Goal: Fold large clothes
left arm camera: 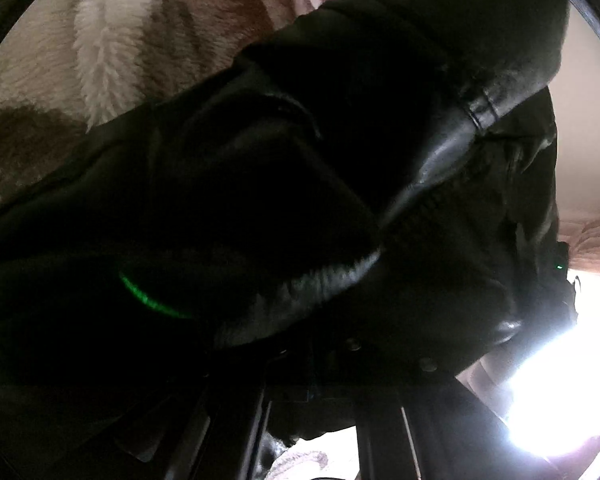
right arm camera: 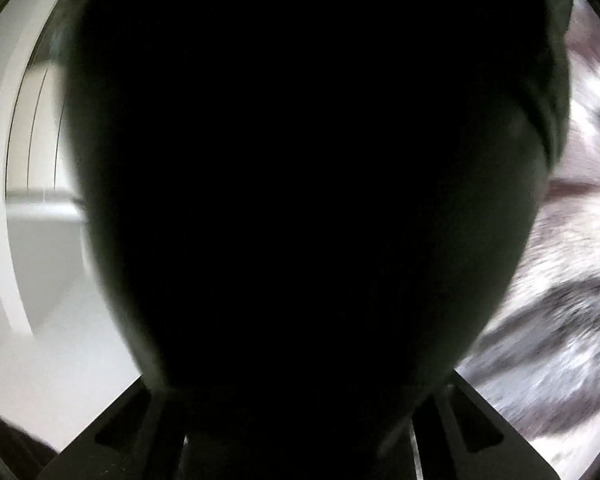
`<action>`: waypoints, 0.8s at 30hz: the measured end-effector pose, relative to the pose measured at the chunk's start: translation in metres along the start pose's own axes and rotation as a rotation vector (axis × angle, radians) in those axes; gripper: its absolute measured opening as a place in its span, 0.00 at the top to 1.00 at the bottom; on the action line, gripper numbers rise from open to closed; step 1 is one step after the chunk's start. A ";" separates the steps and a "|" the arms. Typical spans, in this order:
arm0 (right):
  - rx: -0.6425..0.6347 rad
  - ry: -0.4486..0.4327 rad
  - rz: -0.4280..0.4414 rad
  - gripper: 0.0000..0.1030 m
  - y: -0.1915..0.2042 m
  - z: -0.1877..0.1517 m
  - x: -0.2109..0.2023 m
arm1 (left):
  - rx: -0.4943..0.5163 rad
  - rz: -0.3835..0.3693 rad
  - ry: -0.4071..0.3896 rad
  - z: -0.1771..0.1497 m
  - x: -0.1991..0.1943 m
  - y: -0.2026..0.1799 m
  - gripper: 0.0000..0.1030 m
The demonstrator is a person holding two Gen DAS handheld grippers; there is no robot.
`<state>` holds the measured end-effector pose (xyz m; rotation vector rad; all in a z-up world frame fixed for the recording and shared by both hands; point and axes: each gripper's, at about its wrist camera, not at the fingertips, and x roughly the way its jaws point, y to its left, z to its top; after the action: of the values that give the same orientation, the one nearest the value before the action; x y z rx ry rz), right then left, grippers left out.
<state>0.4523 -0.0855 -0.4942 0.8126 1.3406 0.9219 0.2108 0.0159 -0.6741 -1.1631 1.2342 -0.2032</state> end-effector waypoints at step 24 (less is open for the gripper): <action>-0.976 0.141 -0.429 0.85 0.233 -0.142 0.135 | -0.512 -0.118 -0.575 -0.234 -0.252 0.162 0.97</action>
<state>0.2921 0.1321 -0.3536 -0.2821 0.9389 1.1259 -0.1484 0.1254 -0.6140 -1.5944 0.7172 0.3640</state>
